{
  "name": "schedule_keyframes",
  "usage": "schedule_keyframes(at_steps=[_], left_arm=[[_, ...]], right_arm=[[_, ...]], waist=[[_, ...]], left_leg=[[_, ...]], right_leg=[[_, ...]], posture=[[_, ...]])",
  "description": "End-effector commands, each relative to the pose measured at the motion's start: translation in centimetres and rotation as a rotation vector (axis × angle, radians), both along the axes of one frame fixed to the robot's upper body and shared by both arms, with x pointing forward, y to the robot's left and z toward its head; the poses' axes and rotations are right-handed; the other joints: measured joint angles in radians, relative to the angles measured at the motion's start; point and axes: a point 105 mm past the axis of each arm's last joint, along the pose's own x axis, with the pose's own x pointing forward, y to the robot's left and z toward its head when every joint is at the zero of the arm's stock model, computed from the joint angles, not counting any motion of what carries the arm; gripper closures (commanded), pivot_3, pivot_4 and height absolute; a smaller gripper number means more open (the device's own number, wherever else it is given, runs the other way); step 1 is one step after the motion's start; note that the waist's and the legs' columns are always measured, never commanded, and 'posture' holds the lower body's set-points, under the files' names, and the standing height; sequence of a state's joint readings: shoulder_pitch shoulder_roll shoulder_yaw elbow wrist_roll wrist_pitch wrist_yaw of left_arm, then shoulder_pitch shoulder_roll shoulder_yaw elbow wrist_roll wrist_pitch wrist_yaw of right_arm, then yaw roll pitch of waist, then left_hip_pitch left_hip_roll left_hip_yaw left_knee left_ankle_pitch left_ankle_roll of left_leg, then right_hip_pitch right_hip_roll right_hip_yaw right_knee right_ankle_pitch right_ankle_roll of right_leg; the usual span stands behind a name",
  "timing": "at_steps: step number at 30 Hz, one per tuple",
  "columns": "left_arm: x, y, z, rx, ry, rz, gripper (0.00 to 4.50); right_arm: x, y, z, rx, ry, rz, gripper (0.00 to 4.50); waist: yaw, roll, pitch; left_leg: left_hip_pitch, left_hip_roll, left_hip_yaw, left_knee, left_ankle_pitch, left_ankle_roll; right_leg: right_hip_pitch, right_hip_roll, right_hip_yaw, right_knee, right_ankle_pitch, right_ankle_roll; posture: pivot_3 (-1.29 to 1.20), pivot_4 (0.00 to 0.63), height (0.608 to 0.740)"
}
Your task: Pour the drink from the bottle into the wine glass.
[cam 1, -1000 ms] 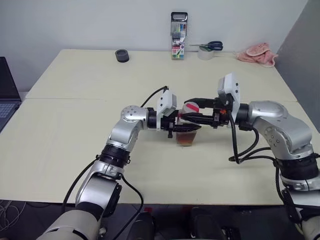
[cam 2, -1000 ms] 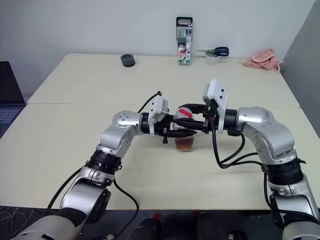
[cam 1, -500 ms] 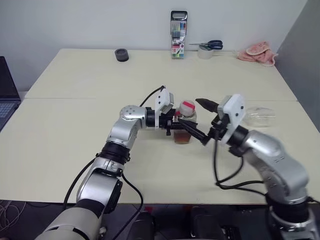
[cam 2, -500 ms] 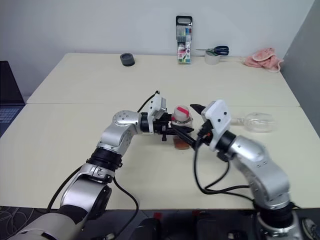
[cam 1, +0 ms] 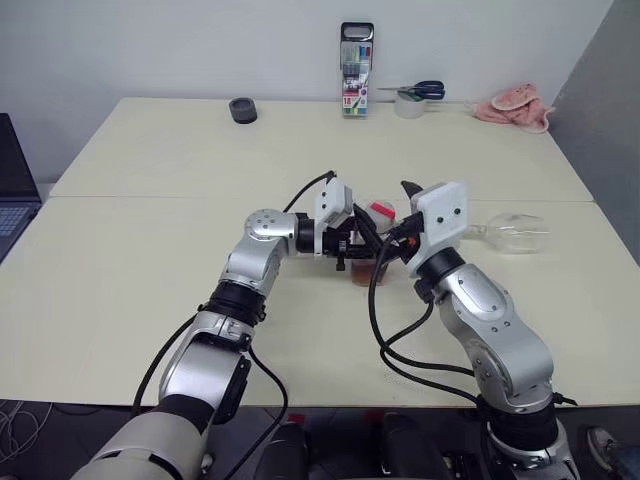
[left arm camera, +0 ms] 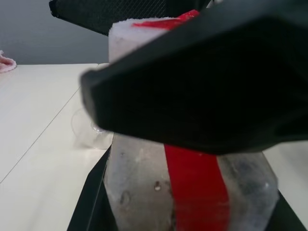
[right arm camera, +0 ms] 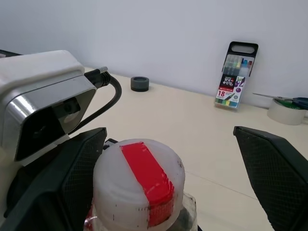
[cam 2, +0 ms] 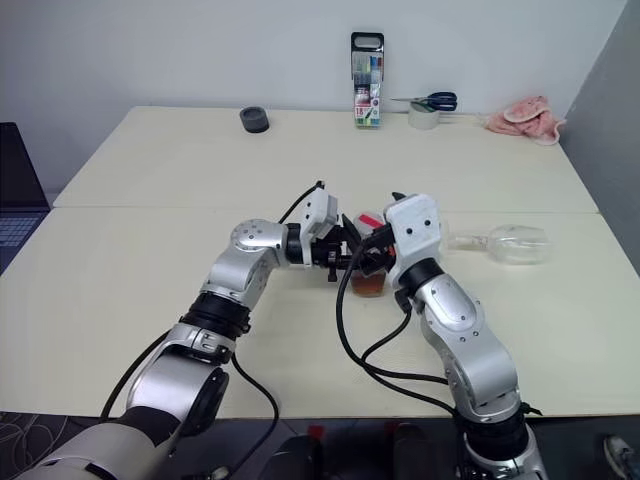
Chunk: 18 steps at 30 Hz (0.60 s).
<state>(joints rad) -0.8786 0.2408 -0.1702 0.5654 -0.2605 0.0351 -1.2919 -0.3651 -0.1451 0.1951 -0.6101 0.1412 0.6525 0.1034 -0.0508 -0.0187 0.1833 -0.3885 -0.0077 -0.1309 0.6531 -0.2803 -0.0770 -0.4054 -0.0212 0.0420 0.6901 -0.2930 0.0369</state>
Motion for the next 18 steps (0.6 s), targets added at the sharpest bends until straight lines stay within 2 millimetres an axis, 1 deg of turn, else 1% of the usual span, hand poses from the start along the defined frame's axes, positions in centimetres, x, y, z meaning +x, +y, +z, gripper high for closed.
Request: schedule_keyframes(at_steps=[1,2,3,7,8,10,12,13,14,16,18], left_arm=[[0.1,0.0,1.6,-0.02,-0.062,-0.005,2.79],[0.1,0.0,1.6,-0.02,-0.062,-0.004,2.79],[0.1,0.0,1.5,-0.02,-0.062,-0.004,2.79],[0.1,0.1,1.4,-0.015,-0.06,0.0,2.79],[0.1,0.1,1.3,-0.014,-0.06,0.0,2.79],[0.1,0.2,1.2,-0.011,-0.058,-0.001,2.8],[0.0,0.3,1.1,-0.004,-0.06,-0.009,2.8],[0.0,0.3,1.1,-0.002,-0.062,-0.013,2.8],[-0.1,0.4,1.0,0.009,-0.07,-0.022,2.8],[-0.2,0.6,0.9,0.029,-0.09,-0.038,2.8],[-0.2,0.8,0.9,0.031,-0.095,-0.041,2.81]], right_arm=[[-0.6,-0.5,1.5,0.042,-0.065,-0.014,0.37],[-0.7,-0.4,1.5,0.049,-0.066,-0.01,0.57],[-0.8,-0.3,1.5,0.047,-0.065,-0.005,0.88],[-1.1,0.0,1.4,0.049,-0.065,0.025,2.29],[-1.2,0.1,1.4,0.047,-0.065,0.038,2.59],[-1.6,0.7,1.4,0.032,-0.066,0.116,2.58],[-2.8,1.8,1.6,-0.021,-0.076,0.345,2.58],[-3.3,1.9,1.7,-0.048,-0.081,0.434,2.58],[-3.0,1.7,1.4,-0.127,-0.071,0.517,2.58],[-1.5,0.5,1.4,-0.25,-0.036,0.617,2.58],[-0.3,-0.4,2.1,-0.275,0.016,0.687,2.58]], waist=[[0.0,0.0,0.0],[-0.001,0.0,0.0],[-0.001,0.0,0.0],[-0.001,0.0,0.0],[-0.001,0.0,0.0],[-0.001,0.0,0.0],[-0.001,0.0,0.0],[-0.001,0.0,0.0],[-0.001,0.0,0.0],[-0.005,0.0,0.0],[-0.007,0.0,0.0]], left_leg=[[0.0,0.0,0.0,0.0,0.0,0.0],[0.0,0.0,0.0,0.0,0.0,0.0],[0.0,0.0,0.0,0.001,0.0,0.0],[-0.001,0.0,0.0,0.003,0.0,0.0],[-0.001,0.0,0.0,0.004,0.0,0.0],[-0.002,0.0,-0.001,0.006,0.0,0.0],[-0.002,-0.001,-0.001,0.007,0.0,0.0],[-0.003,-0.001,-0.001,0.008,-0.001,0.002],[-0.003,-0.001,-0.001,0.008,-0.002,0.003],[-0.002,-0.001,0.0,0.009,-0.002,0.004],[-0.001,0.0,-0.001,0.009,-0.003,0.005]], right_leg=[[0.0,0.0,0.0,0.0,0.0,0.0],[0.0,0.0,0.0,0.001,0.0,0.0],[0.0,0.0,0.0,0.001,0.0,0.0],[0.0,0.0,0.0,0.002,0.0,0.0],[0.0,0.0,0.0,0.002,0.0,0.0],[0.0,0.0,-0.001,0.003,0.0,0.0],[0.0,0.0,-0.001,0.004,0.0,0.0],[0.0,0.0,-0.001,0.004,0.0,0.0],[0.0,0.0,-0.001,0.004,0.0,0.0],[0.001,0.0,0.0,0.004,0.0,0.0],[0.001,0.001,-0.001,0.005,0.0,0.0]], posture=[[0.0,0.15,0.74],[0.0,0.15,0.74],[0.0,0.15,0.74],[0.0,0.15,0.74],[0.0,0.15,0.74],[0.0,0.15,0.74],[0.0,0.15,0.74],[0.0,0.15,0.74],[0.0,0.15,0.74],[0.0,0.15,0.74],[0.0,0.15,0.74]])
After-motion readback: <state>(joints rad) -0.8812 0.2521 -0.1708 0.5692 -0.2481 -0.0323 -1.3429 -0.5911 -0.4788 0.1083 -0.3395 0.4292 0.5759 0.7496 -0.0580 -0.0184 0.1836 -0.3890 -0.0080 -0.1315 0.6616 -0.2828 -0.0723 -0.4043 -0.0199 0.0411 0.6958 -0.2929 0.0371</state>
